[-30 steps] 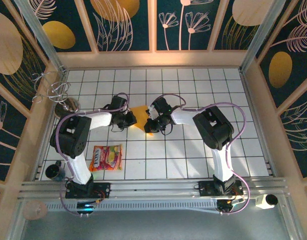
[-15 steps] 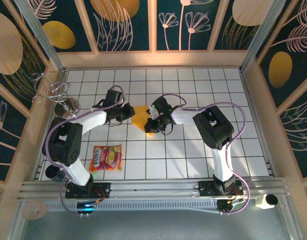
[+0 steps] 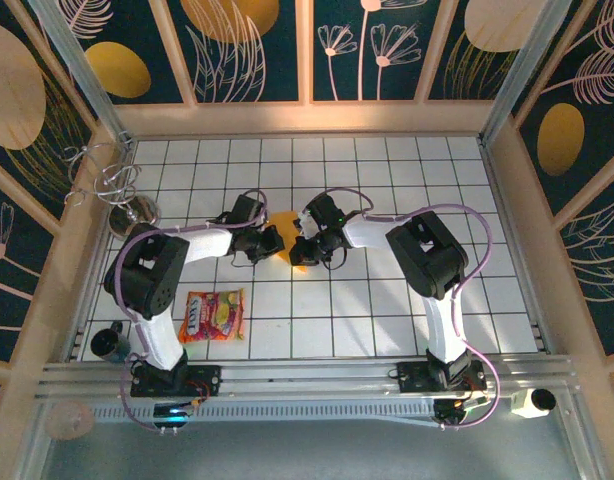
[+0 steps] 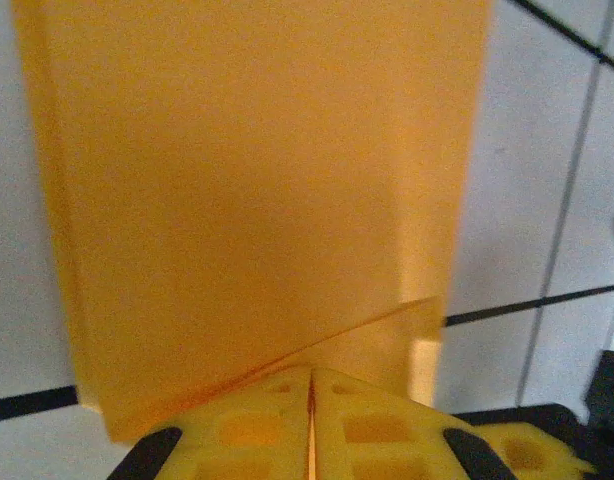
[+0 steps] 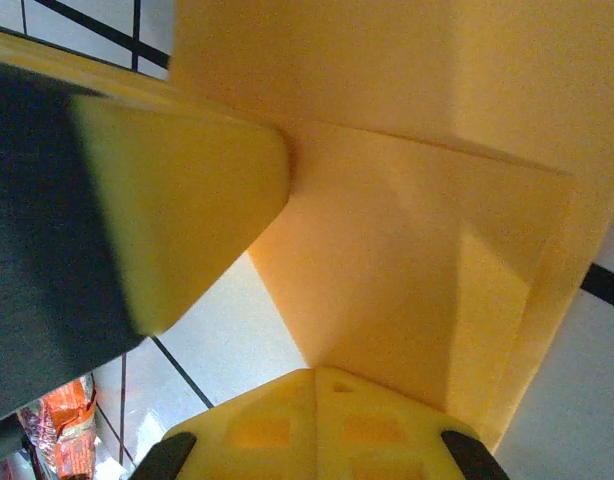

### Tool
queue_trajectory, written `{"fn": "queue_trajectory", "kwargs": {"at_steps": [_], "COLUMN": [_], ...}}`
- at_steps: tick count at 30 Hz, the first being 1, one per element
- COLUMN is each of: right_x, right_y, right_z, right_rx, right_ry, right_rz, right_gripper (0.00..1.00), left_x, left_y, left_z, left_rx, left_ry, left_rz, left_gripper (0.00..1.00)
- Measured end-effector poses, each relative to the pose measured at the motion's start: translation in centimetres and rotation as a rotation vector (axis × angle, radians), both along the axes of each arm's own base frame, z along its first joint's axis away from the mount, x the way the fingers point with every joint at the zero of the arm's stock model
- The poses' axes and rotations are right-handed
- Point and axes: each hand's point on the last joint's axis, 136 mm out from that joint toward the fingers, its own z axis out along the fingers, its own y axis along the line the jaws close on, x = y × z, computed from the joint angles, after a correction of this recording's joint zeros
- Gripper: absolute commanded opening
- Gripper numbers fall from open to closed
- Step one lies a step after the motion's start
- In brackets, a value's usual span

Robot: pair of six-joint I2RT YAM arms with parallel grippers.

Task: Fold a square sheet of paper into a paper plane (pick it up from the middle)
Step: Third fold the triangle at the center of the table.

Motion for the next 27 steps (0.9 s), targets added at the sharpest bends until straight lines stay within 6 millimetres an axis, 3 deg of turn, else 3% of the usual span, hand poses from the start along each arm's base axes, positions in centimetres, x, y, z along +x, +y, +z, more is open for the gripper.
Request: {"fn": "queue_trajectory", "kwargs": {"at_steps": [10, 23, 27], "right_x": [-0.2, -4.1, -3.7], "right_y": [-0.6, -5.0, -5.9], "right_z": [0.0, 0.2, 1.3], "right_rx": [0.043, -0.008, -0.028], "right_ry": [-0.022, 0.033, 0.018], "right_rz": [0.024, 0.013, -0.026], "right_gripper": [0.05, 0.06, 0.08], "left_x": [0.3, 0.7, 0.8], "left_y": [0.2, 0.4, 0.3], "left_z": [-0.3, -0.1, -0.1], "left_rx": [0.053, 0.072, 0.066], "left_ry": [0.034, 0.033, 0.032], "left_rz": [0.014, 0.024, 0.023], "left_gripper": [0.07, 0.1, 0.15]}}
